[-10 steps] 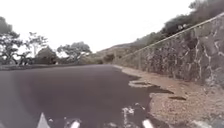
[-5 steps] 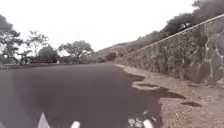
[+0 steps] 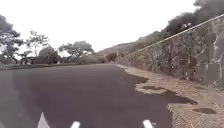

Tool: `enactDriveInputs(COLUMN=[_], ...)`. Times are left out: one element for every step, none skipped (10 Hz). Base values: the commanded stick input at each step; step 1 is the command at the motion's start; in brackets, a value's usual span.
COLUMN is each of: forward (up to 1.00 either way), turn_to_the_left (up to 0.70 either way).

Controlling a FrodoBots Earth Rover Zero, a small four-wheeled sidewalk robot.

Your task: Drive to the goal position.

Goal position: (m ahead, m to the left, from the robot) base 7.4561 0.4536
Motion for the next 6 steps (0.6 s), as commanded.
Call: enactDriveInputs(forward=[0.5, 0.5, 0.5, 0.5, 0.5, 0.5], turn_to_the_left=[0.0, 0.0, 0.0, 0.0, 0.0, 0.0])
